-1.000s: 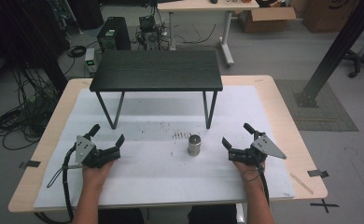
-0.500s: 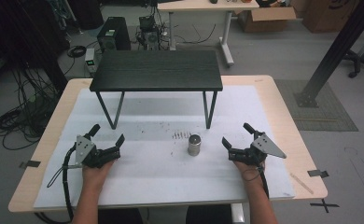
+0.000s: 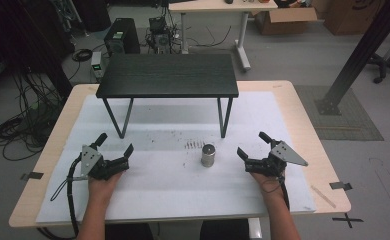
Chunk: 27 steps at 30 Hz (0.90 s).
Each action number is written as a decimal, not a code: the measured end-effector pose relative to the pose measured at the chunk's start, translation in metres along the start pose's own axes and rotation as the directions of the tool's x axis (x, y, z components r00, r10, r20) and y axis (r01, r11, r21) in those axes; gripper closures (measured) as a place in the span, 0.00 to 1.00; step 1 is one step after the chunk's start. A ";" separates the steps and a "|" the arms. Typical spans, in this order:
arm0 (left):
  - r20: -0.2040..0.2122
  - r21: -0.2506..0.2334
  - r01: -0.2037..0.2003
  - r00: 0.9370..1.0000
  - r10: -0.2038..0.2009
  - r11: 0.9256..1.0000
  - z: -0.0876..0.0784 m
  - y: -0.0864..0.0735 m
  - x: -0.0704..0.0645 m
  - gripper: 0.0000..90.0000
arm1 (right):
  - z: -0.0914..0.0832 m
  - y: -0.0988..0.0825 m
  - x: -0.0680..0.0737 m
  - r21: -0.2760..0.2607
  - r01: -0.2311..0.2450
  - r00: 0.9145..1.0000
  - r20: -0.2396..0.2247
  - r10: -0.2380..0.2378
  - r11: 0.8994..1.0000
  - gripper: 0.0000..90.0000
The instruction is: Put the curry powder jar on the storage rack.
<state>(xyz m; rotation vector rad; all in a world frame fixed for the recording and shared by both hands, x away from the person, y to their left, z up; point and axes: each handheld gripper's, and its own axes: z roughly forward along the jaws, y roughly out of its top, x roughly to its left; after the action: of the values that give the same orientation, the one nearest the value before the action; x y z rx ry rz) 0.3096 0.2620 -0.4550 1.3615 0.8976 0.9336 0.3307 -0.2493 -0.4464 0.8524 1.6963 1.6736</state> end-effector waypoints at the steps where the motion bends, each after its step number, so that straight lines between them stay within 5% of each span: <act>1: 0.000 0.000 0.000 1.000 0.000 1.000 0.000 0.000 0.000 0.00 | 0.000 0.002 0.000 -0.001 0.000 1.000 -0.008 0.000 1.000 0.00; 13: 0.001 0.000 0.000 1.000 0.000 1.000 0.000 0.000 0.000 0.00 | 0.006 0.023 0.008 0.015 0.021 0.995 -0.099 -0.020 1.000 0.00; 27: 0.001 0.000 0.000 1.000 0.000 1.000 0.000 0.000 0.000 0.00 | 0.021 0.029 0.020 0.094 0.045 0.972 -0.235 -0.022 0.995 0.00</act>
<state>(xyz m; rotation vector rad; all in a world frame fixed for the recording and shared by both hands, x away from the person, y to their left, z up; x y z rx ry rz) 0.3097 0.2623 -0.4550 1.3617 0.8965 0.9334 0.3360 -0.2200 -0.4174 0.6878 1.9544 1.7354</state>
